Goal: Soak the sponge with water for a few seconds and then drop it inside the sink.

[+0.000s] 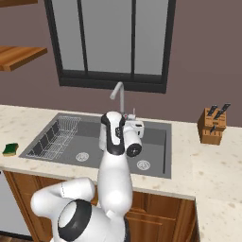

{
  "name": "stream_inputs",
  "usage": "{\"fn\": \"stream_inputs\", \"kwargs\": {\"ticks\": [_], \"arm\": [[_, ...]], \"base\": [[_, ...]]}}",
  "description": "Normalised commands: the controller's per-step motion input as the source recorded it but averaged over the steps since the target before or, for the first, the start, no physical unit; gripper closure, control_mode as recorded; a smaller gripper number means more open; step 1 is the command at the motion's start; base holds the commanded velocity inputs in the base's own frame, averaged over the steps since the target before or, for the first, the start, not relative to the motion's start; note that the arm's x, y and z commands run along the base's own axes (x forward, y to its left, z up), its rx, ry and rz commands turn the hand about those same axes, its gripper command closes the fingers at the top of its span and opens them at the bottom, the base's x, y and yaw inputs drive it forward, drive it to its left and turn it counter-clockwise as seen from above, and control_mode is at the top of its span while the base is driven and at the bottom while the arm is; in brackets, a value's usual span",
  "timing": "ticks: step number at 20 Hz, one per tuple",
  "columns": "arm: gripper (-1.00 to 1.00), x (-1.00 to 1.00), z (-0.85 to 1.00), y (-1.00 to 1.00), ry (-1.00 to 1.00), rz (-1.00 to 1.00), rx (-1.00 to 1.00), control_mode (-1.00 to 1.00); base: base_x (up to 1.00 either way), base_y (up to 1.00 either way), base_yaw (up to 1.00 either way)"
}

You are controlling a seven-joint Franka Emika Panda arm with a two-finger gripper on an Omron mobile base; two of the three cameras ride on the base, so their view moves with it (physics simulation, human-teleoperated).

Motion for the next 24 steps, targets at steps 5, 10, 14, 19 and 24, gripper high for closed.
{"fn": "stream_inputs", "kwargs": {"ticks": [5,10,14,19,24], "arm": [[-1.00,0.15,0.00,-0.02,-0.03,0.04,0.00,-1.00],[-1.00,0.11,0.00,-0.01,-0.01,0.05,0.00,-1.00],[-1.00,0.10,0.00,0.00,0.00,0.03,0.00,-1.00],[-1.00,0.02,0.09,-0.05,0.00,0.00,0.00,-1.00],[-1.00,-0.02,0.17,-0.01,0.01,0.00,-0.01,-1.00]], "base": [[0.00,0.00,0.00],[0.00,0.00,0.00],[0.00,0.00,0.00],[0.00,0.00,0.00],[0.00,0.00,0.00]]}}
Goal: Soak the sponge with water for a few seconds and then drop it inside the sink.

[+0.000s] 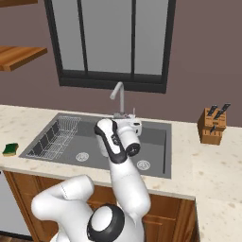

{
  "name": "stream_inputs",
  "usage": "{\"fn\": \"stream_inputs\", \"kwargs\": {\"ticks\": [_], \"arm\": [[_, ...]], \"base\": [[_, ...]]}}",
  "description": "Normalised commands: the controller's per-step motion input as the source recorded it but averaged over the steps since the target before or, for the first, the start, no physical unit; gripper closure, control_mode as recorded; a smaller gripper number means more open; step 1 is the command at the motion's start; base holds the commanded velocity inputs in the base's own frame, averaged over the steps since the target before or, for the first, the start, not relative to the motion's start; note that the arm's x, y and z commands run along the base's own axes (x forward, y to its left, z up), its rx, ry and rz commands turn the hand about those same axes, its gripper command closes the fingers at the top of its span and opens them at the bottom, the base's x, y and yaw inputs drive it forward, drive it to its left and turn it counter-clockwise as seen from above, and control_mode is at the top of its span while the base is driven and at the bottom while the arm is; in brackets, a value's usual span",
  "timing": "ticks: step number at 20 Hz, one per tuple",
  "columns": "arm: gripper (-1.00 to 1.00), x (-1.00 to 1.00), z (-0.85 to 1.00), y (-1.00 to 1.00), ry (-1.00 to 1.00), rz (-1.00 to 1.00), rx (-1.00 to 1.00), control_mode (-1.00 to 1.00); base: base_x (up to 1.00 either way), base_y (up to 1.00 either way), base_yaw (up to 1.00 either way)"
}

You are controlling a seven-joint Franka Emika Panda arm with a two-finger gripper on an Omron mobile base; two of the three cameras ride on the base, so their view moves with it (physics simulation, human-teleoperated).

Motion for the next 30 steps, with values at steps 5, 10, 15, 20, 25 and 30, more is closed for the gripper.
{"fn": "stream_inputs", "kwargs": {"ticks": [5,10,15,20,25,30], "arm": [[-1.00,-0.40,0.36,0.00,0.10,0.00,-0.01,-1.00],[-1.00,-0.50,0.29,-0.22,0.10,0.00,0.00,-1.00],[-1.00,-0.18,0.32,-0.42,0.07,0.00,0.00,-1.00],[-1.00,0.00,0.28,-0.41,0.12,0.00,0.00,-1.00],[-1.00,0.11,0.04,-0.40,0.08,0.00,0.00,-1.00],[-1.00,0.21,0.00,-0.22,0.00,0.01,0.00,-1.00]], "base": [[0.00,0.00,0.00],[0.00,0.00,0.00],[0.00,0.00,0.00],[0.00,0.00,0.00],[0.00,0.00,0.00],[0.00,0.00,0.00]]}}
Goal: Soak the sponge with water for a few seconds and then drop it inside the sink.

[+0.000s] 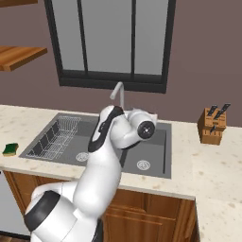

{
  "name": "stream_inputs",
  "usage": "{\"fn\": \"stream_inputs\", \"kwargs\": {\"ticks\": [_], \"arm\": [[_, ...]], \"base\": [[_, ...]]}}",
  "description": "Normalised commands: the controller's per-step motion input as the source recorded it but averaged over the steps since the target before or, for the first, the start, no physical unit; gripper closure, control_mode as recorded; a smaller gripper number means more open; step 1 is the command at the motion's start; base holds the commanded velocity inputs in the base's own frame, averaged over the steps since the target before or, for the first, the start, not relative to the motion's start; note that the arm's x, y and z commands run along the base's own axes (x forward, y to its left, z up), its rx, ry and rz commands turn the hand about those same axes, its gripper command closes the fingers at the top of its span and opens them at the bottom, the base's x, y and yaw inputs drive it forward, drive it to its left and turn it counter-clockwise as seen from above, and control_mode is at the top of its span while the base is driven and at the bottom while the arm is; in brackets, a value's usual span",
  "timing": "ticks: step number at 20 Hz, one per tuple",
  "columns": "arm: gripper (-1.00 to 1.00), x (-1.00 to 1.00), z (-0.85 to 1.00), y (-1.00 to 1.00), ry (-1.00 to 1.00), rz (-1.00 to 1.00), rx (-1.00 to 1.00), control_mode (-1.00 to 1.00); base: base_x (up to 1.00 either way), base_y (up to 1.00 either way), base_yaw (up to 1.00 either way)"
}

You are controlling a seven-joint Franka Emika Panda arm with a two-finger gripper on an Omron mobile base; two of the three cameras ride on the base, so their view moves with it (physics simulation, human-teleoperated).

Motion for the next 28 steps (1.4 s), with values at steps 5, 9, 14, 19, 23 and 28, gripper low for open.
{"fn": "stream_inputs", "kwargs": {"ticks": [5,9,14,19,23,28], "arm": [[-1.00,0.19,0.00,-0.12,0.00,0.03,0.00,-1.00],[-1.00,0.12,-0.03,0.00,-0.04,0.03,0.00,-1.00],[-1.00,0.03,-0.17,0.09,-0.15,0.04,0.00,-1.00],[-1.00,0.00,-0.18,0.13,-0.12,0.02,0.00,-1.00],[-1.00,0.00,0.00,0.06,-0.02,0.00,-0.05,-1.00],[-1.00,0.00,0.13,0.03,0.08,0.01,-0.08,-1.00]], "base": [[0.00,0.00,0.00],[0.00,0.00,0.00],[0.00,0.00,0.00],[0.00,0.00,0.00],[0.00,0.00,0.00],[0.00,0.00,0.00]]}}
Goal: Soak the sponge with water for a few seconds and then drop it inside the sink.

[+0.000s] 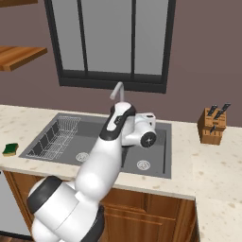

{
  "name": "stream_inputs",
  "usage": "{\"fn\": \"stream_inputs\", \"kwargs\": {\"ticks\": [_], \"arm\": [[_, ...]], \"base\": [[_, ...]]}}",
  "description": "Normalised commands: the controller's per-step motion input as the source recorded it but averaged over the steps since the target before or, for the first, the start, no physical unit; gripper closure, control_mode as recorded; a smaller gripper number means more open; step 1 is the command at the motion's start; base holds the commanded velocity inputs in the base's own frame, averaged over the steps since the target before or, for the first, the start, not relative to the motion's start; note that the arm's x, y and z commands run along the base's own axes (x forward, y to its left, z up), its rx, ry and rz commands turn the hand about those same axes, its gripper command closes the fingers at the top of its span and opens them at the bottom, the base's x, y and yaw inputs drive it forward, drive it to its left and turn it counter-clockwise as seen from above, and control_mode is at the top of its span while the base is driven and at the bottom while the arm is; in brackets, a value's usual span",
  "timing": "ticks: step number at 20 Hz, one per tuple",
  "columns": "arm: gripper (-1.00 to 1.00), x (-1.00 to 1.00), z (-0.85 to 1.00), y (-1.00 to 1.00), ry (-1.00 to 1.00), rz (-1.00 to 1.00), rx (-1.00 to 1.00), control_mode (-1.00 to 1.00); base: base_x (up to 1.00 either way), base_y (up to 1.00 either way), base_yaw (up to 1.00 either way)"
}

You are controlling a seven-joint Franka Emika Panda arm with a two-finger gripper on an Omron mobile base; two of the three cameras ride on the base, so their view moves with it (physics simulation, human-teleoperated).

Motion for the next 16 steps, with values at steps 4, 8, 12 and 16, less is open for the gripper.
{"fn": "stream_inputs", "kwargs": {"ticks": [4,8,12,16], "arm": [[-1.00,0.00,0.01,0.00,0.07,0.01,-0.05,-1.00],[-1.00,0.00,0.00,0.03,0.01,0.00,-0.03,-1.00],[-1.00,0.00,-0.14,0.00,0.00,0.02,0.00,-1.00],[-1.00,0.00,-0.28,0.01,0.00,0.02,0.00,-1.00]], "base": [[0.00,0.00,0.00],[0.00,0.00,0.00],[0.00,0.00,0.00],[0.00,0.00,0.00]]}}
